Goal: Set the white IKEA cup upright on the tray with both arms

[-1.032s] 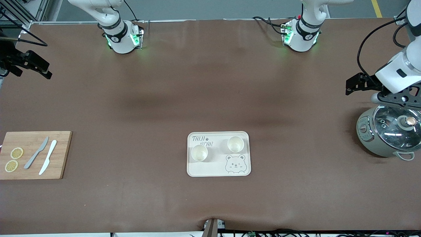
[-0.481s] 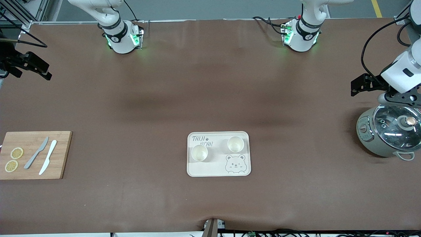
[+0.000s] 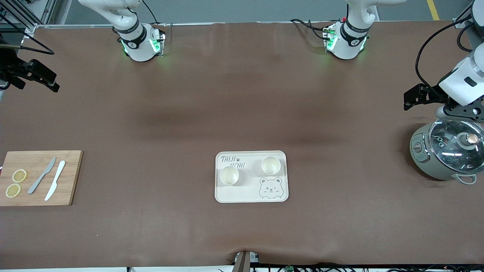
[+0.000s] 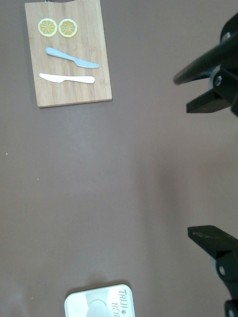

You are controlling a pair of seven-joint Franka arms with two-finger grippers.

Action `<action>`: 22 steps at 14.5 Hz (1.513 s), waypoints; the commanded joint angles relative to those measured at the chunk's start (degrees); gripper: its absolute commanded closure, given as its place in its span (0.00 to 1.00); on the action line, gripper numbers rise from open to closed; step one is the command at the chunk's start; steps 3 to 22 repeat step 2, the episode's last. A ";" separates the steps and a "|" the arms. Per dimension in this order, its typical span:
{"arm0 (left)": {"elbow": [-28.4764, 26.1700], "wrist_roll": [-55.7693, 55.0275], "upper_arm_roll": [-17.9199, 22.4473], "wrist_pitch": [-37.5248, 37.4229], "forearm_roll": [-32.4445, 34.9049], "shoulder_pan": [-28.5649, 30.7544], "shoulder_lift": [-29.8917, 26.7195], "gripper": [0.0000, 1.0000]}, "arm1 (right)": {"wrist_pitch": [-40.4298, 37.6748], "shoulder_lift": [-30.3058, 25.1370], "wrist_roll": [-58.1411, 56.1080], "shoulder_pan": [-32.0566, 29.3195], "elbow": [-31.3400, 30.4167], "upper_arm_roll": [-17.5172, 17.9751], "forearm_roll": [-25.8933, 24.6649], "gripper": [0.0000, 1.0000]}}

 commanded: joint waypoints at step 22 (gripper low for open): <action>-1.17 -0.76 0.48 -0.16 1.02 -0.56 -1.45 0.00 | -0.89 1.09 0.14 0.34 1.73 0.10 -1.11 0.00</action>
